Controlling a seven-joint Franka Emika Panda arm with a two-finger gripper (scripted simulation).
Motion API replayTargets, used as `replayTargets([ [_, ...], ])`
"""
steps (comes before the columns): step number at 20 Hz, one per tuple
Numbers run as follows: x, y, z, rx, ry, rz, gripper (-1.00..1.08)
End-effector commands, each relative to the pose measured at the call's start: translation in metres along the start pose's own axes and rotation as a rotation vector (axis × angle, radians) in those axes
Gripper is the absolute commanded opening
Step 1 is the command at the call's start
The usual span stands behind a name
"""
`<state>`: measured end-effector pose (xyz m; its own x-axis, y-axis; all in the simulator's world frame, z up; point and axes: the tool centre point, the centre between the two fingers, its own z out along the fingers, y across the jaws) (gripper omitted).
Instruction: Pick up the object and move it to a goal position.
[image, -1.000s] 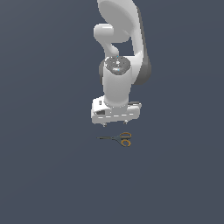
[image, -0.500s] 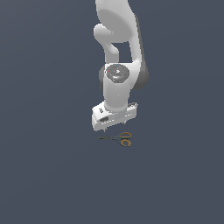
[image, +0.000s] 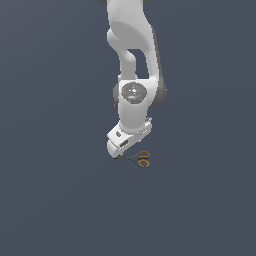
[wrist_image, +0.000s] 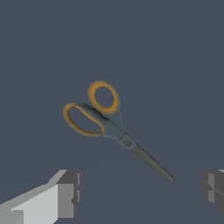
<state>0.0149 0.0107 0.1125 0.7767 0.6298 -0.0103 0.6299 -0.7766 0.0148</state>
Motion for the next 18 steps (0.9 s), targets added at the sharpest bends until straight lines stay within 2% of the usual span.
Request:
replayTargets([
  [1,0.0,0.0,0.007,0.001,0.0,-0.074,1.0],
  [18,-0.002,-0.006,0.046,0.009,0.009,-0.522,1.0],
])
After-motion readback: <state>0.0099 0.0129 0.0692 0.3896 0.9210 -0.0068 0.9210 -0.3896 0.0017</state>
